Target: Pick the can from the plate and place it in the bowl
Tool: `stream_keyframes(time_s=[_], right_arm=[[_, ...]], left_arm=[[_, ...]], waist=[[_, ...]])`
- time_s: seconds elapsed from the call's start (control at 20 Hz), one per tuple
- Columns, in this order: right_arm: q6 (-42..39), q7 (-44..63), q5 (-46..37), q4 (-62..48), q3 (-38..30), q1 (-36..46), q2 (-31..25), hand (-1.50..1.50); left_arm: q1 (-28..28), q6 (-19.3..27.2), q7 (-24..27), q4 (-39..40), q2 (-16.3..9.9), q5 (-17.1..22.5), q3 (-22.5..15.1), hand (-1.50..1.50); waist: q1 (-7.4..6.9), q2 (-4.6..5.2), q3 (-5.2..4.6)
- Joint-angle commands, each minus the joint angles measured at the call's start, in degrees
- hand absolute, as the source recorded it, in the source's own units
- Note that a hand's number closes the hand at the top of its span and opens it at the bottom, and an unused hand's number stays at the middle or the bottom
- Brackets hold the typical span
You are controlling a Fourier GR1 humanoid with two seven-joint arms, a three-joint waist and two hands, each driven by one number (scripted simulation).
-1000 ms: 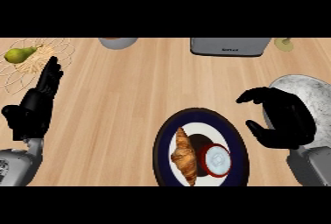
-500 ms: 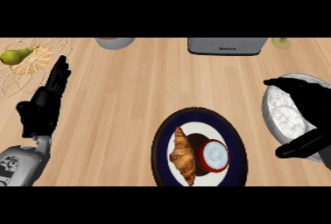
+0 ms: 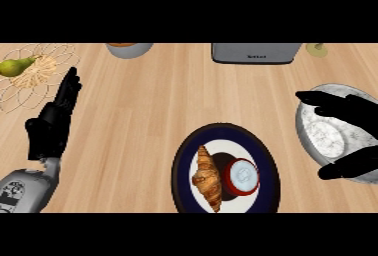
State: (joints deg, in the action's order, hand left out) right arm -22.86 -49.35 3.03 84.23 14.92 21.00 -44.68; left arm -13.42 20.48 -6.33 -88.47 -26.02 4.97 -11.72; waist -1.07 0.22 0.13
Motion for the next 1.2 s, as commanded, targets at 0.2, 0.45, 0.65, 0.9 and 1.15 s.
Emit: stream_keyframes(time_s=[0.2, 0.45, 0.65, 0.9, 1.15], right_arm=[[-3.0, -5.5, -11.0, 3.7, 7.5, 3.4, -2.5, -1.50], [-1.0, -5.8, -16.9, 7.1, 11.3, 0.9, -4.1, -1.50], [2.5, 0.6, -23.4, 10.7, 14.0, -0.9, -1.4, -1.50], [5.3, 9.4, -33.0, 12.7, 17.7, -3.0, 2.5, -1.50], [1.7, 5.8, -36.5, 6.7, 13.0, -1.7, 6.8, -1.50]], left_arm=[[-0.3, 0.6, -1.3, -0.4, 1.6, -2.0, -0.1, 0.00], [-2.8, -0.3, -4.4, -0.8, 0.5, -2.3, 2.1, 0.00], [-1.5, -4.2, -4.4, -1.3, -1.2, -0.9, 4.8, 0.00], [-0.2, -1.6, -2.9, -0.8, 3.3, -3.8, 3.5, 0.00], [-0.1, -5.1, -5.5, -3.9, 3.6, -4.3, 5.9, 0.00]], waist=[[0.51, -0.22, -0.13], [1.01, -0.29, -0.12], [1.00, -0.31, -0.13], [1.16, -0.27, -0.15], [0.93, -0.25, -0.13]])
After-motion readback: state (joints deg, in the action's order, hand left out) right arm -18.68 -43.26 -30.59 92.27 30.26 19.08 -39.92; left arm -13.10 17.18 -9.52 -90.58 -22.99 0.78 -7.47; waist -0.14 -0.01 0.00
